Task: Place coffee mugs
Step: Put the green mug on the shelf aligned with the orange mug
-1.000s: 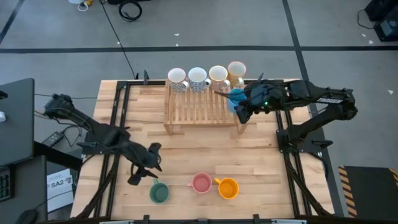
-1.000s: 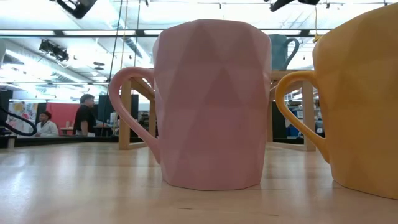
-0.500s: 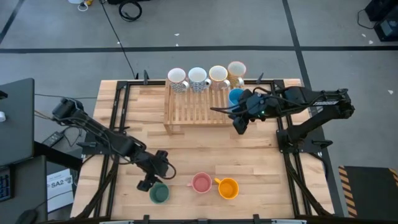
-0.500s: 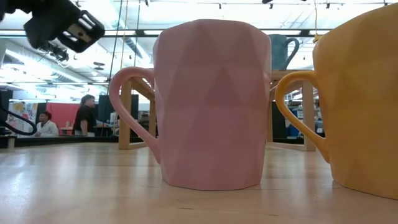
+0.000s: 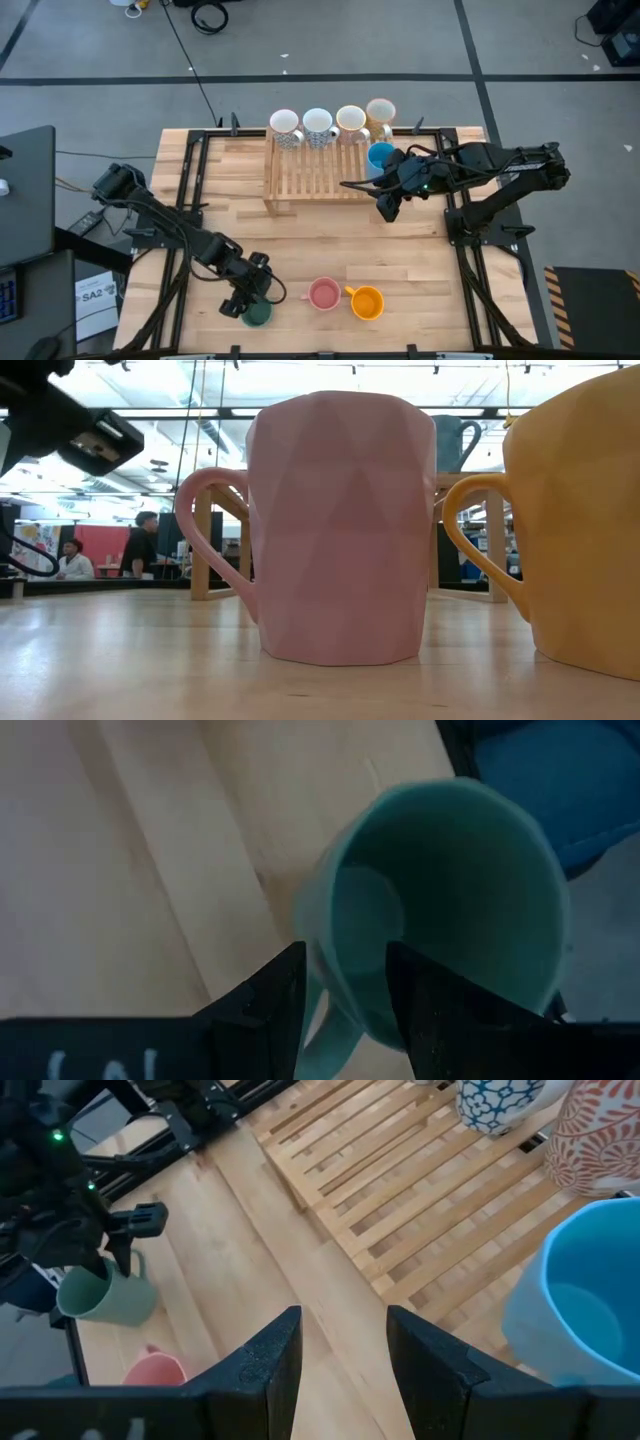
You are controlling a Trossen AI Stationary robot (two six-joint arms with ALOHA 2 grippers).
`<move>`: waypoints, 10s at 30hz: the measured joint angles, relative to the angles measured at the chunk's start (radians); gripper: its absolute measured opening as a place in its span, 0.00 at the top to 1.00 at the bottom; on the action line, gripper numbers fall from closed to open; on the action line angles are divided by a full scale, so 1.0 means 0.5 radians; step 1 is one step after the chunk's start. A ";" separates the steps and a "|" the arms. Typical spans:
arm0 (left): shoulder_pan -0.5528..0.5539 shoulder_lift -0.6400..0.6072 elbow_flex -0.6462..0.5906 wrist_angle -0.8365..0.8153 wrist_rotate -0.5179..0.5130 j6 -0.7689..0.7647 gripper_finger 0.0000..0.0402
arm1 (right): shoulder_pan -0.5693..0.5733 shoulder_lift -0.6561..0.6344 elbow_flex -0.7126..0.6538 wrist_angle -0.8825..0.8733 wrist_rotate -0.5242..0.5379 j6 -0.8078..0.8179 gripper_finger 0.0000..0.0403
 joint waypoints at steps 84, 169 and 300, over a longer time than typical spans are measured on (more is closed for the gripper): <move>0.063 0.020 0.855 -0.197 -0.837 2.351 0.93 | 0.004 0.876 -0.001 1.462 -1.316 -0.837 0.62; 0.110 0.019 0.854 -0.044 -0.970 2.039 0.87 | 0.047 0.926 -0.002 1.406 -1.315 -0.747 0.85; 0.112 0.019 0.855 -0.192 -2.342 1.660 0.65 | 0.073 0.080 -0.955 2.954 1.031 -1.857 0.85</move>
